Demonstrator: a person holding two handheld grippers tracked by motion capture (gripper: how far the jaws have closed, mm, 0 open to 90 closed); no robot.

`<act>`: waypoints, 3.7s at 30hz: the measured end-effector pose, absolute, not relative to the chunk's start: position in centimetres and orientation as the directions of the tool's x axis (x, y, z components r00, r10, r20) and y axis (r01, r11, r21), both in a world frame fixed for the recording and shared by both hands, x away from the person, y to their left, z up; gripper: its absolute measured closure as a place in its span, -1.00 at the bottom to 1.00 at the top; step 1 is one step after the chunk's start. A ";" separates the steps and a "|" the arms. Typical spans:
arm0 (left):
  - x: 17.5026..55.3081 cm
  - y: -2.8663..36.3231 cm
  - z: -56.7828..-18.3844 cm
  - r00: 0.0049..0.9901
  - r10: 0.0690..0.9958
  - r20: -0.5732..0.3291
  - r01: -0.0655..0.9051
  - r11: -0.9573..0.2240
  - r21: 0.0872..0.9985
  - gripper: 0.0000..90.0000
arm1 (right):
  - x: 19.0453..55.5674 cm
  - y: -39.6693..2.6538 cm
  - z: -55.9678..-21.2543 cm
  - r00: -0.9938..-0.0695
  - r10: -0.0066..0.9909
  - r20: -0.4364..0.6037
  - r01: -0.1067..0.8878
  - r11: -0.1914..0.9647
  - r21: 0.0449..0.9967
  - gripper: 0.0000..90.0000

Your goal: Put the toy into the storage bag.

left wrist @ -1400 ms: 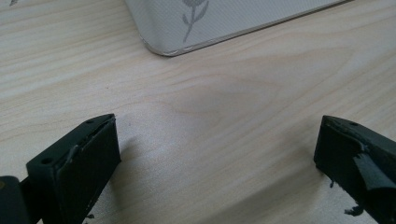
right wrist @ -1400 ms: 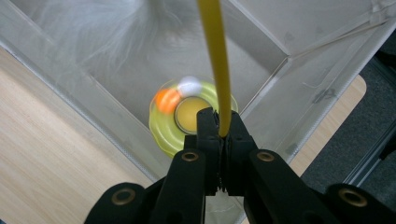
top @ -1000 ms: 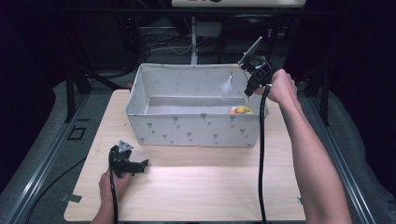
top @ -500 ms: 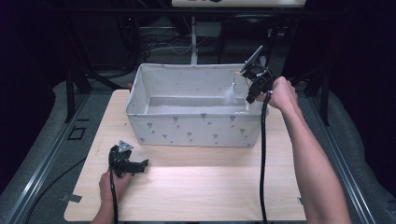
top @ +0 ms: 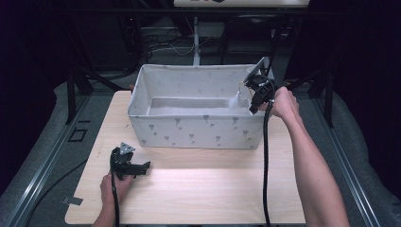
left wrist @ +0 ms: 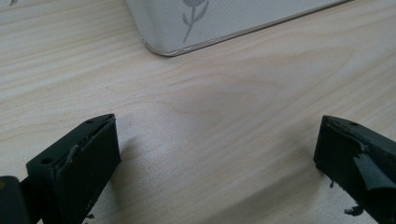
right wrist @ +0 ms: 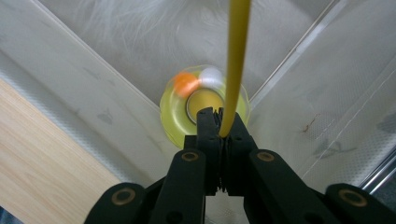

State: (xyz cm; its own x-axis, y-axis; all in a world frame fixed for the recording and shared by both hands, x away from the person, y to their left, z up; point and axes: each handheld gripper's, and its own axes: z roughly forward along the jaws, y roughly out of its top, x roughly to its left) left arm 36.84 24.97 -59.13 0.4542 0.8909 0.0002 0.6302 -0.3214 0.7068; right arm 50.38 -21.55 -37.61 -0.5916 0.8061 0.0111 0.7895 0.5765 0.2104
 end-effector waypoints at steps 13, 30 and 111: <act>36.8 25.0 -59.1 0.454 0.891 0.001 0.630 -0.322 0.707 -1.00 | 50.4 -22.1 -39.0 -0.578 0.816 0.032 0.805 0.564 0.184 0.96; 36.8 25.0 -59.1 0.454 0.891 0.000 0.630 -0.322 0.707 -1.00 | 50.3 -22.5 -38.2 -0.567 0.822 0.049 0.812 0.547 0.204 0.88; 36.9 24.9 -59.2 0.454 0.891 0.004 0.625 -0.321 0.711 -0.99 | 33.8 -16.1 -47.7 -0.775 0.631 0.042 0.586 0.692 0.422 -1.00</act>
State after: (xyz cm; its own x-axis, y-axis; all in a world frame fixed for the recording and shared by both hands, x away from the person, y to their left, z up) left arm 36.89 24.93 -59.17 0.4535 0.8912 0.0043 0.6250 -0.3214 0.7114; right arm 33.83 -16.08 -47.67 -0.7747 0.6310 0.0416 0.5862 0.6919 0.4216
